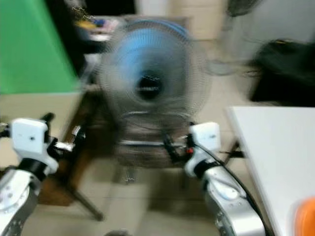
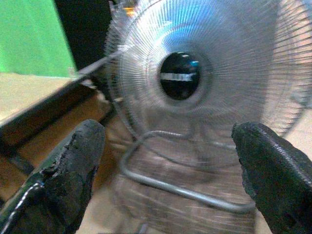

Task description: Setting the table

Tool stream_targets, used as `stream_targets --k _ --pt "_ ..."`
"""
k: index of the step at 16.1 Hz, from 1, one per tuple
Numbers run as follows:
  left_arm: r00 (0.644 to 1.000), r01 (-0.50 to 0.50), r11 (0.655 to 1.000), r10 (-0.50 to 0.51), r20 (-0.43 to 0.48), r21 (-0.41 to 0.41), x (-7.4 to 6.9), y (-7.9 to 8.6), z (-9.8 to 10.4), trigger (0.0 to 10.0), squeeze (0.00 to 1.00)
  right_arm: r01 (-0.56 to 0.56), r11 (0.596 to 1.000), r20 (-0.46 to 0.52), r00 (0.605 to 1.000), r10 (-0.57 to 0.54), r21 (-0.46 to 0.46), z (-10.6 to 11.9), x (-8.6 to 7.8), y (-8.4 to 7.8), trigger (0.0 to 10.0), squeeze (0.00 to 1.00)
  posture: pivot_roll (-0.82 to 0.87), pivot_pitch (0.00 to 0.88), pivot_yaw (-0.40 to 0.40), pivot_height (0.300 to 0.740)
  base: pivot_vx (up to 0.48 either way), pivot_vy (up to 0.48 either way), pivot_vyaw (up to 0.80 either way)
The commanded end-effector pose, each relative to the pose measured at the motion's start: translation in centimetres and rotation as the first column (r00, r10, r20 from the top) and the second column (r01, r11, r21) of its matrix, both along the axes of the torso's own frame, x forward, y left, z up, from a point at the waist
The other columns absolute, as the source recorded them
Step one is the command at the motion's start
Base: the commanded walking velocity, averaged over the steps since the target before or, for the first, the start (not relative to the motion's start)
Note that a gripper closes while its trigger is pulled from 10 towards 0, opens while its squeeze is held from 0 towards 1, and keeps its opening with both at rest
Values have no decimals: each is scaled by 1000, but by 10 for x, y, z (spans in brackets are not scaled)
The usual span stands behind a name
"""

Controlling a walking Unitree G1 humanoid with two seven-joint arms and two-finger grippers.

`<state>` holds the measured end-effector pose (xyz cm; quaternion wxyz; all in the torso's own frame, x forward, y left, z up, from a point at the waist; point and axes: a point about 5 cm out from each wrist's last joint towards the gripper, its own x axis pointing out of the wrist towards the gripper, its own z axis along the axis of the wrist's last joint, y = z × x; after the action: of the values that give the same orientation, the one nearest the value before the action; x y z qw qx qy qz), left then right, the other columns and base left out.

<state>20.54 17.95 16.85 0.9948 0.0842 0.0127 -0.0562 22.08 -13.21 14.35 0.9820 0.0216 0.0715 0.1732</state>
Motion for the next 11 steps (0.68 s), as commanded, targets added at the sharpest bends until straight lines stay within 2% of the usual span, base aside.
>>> stream_targets --k 1,9,11 --pt "1000 -8 1000 7 18 16 1 4 5 10000 486 -32 999 19 999 31 21 5 1 8 10000 1000 98 0 38 740 0 356 800" --pt "1000 -11 1000 11 14 22 -4 5 5 10000 490 -54 998 8 999 54 40 2 3 12 10000 1000 117 0 22 740 0 353 800" --pt "999 -39 999 39 18 17 -3 7 7 10000 451 -60 997 -2 998 60 48 1 4 13 10000 1000 123 0 18 740 0 0 800"
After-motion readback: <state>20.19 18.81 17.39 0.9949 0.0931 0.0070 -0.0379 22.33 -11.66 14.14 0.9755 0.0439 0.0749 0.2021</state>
